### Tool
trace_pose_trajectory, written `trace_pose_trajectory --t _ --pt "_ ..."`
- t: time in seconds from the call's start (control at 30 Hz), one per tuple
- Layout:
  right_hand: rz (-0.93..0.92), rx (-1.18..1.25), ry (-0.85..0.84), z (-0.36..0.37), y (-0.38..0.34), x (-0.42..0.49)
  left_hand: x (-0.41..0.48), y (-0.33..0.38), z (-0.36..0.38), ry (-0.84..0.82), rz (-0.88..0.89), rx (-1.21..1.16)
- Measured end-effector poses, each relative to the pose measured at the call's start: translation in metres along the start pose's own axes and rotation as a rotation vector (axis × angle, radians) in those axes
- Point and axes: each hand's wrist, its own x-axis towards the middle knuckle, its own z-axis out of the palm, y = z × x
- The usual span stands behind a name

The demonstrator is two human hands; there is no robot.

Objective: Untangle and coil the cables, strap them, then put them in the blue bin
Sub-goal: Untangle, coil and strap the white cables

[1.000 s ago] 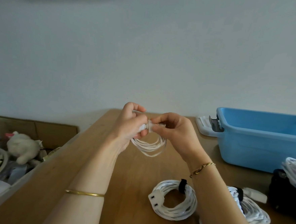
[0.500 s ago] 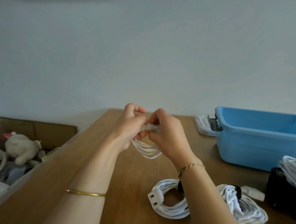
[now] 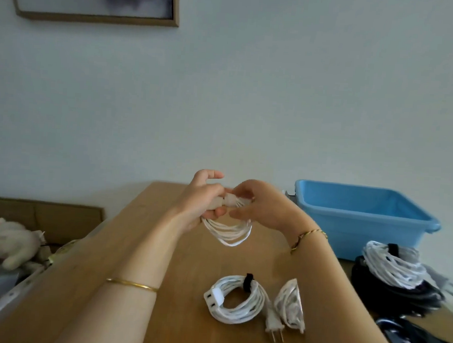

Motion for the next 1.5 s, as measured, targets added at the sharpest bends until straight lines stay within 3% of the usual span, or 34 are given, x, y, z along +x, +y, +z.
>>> trace_pose_trajectory --t 0.2,0.33,0.5,0.7,0.87,1.03,1.23,1.37,1.5 --pt "0.122 0.055 -0.017 -0.046 0.0 -0.033 -0.011 0.023 0.039 -0.163 0.029 0.082" --pt "0.201 0.042 -0.025 -0.082 0.013 -0.043 -0.002 0.036 0.07 -0.28 -0.086 0.098" --pt "0.292 -0.146 0.143 -0.124 0.05 -0.037 0.044 0.024 0.107 -0.166 -0.04 0.269" --pt "0.309 -0.112 0.336 -0.152 0.091 -0.038 0.096 -0.003 0.155 -0.261 -0.096 0.592" --pt "0.265 -0.117 0.462 -0.146 0.109 -0.038 0.117 -0.02 0.173 -0.044 -0.097 0.882" --pt "0.233 -0.064 0.523 -0.131 0.112 -0.026 0.117 -0.014 0.168 -0.119 -0.011 0.92" --pt "0.313 -0.226 0.477 -0.11 0.098 -0.003 0.097 0.003 0.123 -0.147 -0.155 0.943" --pt "0.277 -0.146 0.393 -0.082 0.087 0.026 0.093 0.007 0.076 -0.159 -0.26 0.948" --pt "0.267 -0.238 0.203 -0.056 0.076 0.059 0.096 0.009 0.036 -0.165 -0.323 0.965"
